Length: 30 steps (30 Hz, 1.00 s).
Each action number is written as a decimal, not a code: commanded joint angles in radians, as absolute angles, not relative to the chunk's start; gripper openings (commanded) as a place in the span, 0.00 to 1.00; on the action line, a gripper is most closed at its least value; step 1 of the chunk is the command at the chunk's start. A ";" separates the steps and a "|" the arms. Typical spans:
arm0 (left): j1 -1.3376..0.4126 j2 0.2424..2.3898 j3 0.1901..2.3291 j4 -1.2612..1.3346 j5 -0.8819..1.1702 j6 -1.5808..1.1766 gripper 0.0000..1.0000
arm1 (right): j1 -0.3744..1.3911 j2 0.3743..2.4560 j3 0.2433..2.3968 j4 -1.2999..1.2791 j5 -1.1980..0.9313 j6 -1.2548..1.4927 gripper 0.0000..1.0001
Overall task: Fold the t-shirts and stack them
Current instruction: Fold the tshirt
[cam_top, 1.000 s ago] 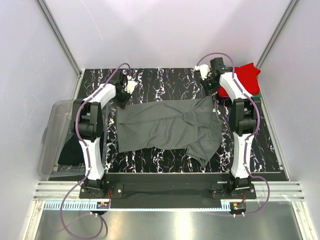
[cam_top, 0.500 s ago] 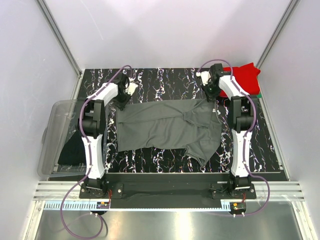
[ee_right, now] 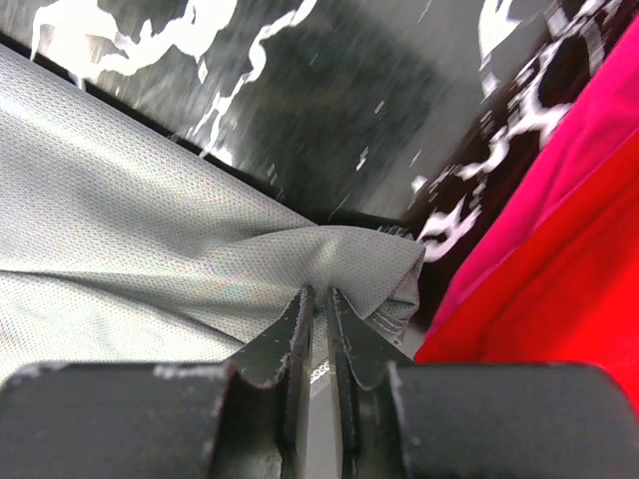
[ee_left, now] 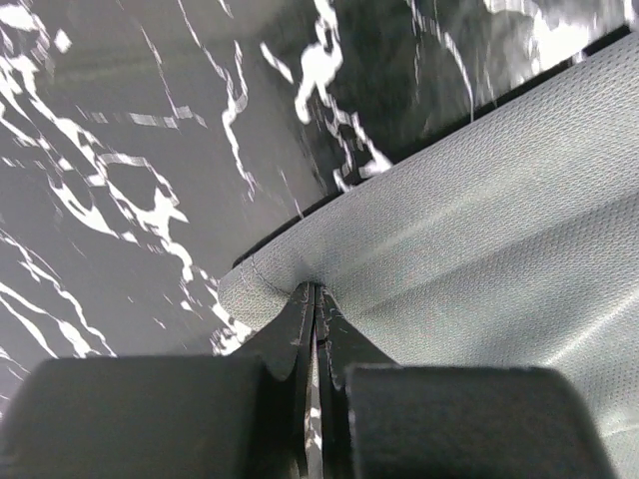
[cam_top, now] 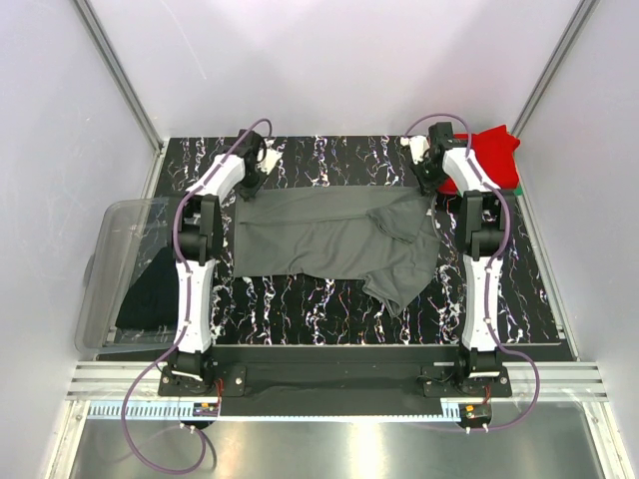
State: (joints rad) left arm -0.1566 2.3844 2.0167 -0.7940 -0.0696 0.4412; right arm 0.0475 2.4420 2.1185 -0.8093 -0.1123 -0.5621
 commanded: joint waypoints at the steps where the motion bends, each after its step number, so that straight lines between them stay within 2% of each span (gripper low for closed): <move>1: -0.163 2.450 2.104 -0.808 -0.101 0.460 0.04 | 0.040 2.510 2.186 -0.802 -0.075 -0.583 0.17; 10: -0.166 2.497 2.263 -0.810 -0.132 0.460 0.06 | 0.038 2.545 2.292 -0.824 -0.080 -0.594 0.17; 13: -0.184 2.378 2.225 -0.815 -0.152 0.425 0.11 | 0.040 2.465 2.286 -0.851 -0.109 -0.588 0.20; 14: -0.190 2.280 2.206 -0.812 -0.155 0.416 0.14 | 0.040 2.388 2.263 -0.856 -0.123 -0.575 0.21; 16: -0.210 2.180 2.146 -0.811 -0.144 0.396 0.22 | 0.040 2.292 2.221 -0.853 -0.207 -0.566 0.30; 17: -0.215 2.093 2.123 -0.808 -0.137 0.393 0.28 | 0.040 2.198 2.165 -0.851 -0.239 -0.572 0.33; 18: -0.225 2.054 2.099 -0.811 -0.117 0.394 0.29 | 0.040 2.150 2.126 -0.830 -0.295 -0.577 0.37; 20: -0.236 1.958 1.998 -0.815 -0.104 0.406 0.30 | 0.040 2.013 1.980 -0.807 -0.339 -0.607 0.40; 22: -0.250 1.901 1.866 -0.818 -0.081 0.443 0.30 | 0.040 1.924 1.852 -0.798 -0.412 -0.659 0.41; 23: -0.252 1.854 1.818 -0.824 -0.057 0.455 0.30 | 0.041 1.839 1.715 -0.798 -0.437 -0.734 0.41; 28: -0.252 1.721 1.542 -0.818 0.018 0.506 0.29 | 0.044 1.599 1.244 -0.811 -0.428 -0.975 0.41; 30: -0.252 1.710 1.511 -0.813 0.034 0.491 0.29 | 0.048 1.513 1.148 -0.811 -0.408 -1.029 0.41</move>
State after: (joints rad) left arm -0.2604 1.6718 1.5978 -0.7982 -0.0326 0.4747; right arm 0.0452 1.5253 1.2949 -0.7815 -0.3954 -0.8600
